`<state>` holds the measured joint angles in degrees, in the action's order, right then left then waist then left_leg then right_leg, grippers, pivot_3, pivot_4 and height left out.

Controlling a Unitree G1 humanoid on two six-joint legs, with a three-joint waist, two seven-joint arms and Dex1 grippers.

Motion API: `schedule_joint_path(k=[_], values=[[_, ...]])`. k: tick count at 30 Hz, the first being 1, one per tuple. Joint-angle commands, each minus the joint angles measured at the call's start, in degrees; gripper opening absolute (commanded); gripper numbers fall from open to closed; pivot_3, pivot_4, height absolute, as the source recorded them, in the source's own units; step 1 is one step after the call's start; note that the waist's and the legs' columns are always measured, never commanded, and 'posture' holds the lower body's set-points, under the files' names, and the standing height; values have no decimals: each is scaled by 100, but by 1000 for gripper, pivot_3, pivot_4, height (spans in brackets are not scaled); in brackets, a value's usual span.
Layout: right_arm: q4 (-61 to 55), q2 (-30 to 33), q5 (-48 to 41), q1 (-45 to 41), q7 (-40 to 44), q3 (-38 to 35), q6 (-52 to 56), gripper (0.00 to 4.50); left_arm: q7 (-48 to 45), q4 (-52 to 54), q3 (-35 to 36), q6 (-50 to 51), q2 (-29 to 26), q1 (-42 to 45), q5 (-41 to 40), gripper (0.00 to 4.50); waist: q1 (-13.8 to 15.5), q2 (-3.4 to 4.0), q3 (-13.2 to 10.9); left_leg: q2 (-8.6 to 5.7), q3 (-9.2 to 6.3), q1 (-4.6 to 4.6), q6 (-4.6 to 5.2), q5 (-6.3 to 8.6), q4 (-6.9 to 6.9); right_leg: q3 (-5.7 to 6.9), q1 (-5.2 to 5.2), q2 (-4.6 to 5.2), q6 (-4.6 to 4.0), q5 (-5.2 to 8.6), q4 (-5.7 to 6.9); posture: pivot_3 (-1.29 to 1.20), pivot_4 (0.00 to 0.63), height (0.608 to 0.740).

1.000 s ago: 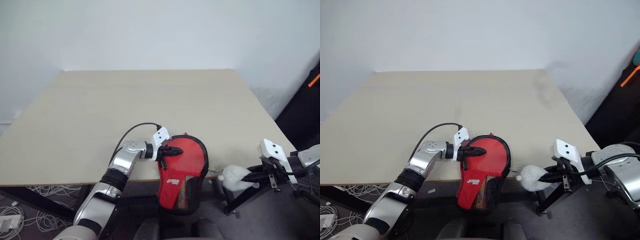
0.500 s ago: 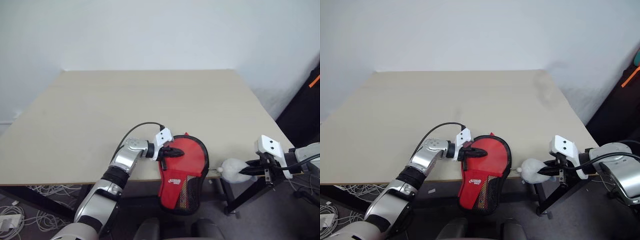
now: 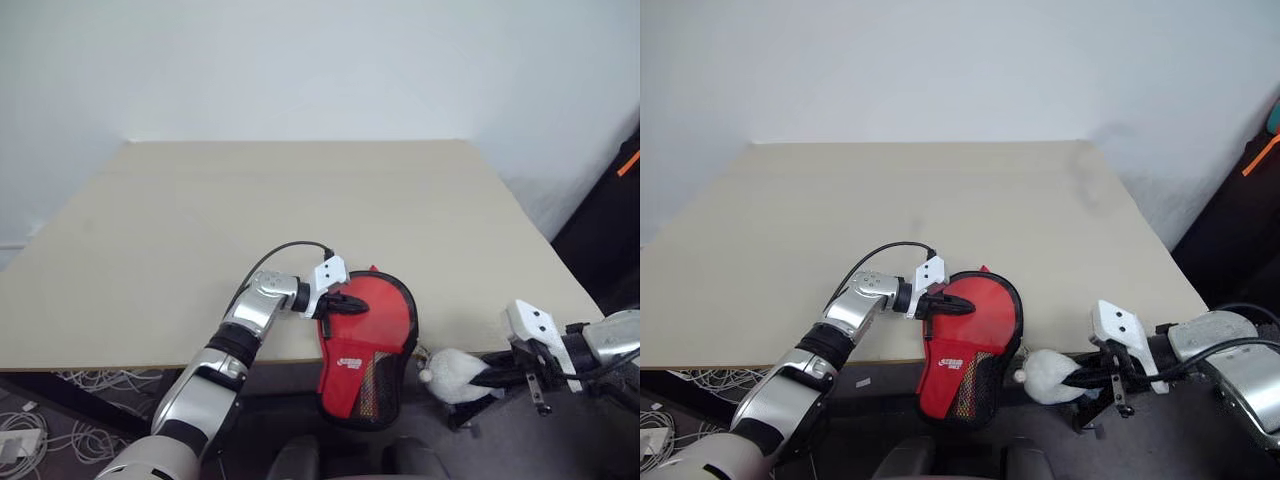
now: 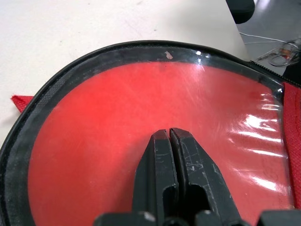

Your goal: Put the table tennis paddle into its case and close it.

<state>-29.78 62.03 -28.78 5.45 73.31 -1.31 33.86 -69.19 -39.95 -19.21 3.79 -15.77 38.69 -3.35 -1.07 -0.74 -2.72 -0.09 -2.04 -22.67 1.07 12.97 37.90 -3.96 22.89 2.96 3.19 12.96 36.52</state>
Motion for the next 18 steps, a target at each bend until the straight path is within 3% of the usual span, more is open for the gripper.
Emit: schedule_joint_path(k=[1,18], values=[[-447,-28,-195,108,-76,-1,63,122,-75,-230,-146,98,-52,-29,250,0,0,-3,0,0,0,0,1,1,2,0,-2,1,0,0,0,0,0,739],[-1560,95,-77,916,-299,681,-96,122,-268,-245,-184,213,7,104,302,0,1,-20,0,5,-3,6,1,9,6,6,-15,1,1,2,-11,0,0,739]])
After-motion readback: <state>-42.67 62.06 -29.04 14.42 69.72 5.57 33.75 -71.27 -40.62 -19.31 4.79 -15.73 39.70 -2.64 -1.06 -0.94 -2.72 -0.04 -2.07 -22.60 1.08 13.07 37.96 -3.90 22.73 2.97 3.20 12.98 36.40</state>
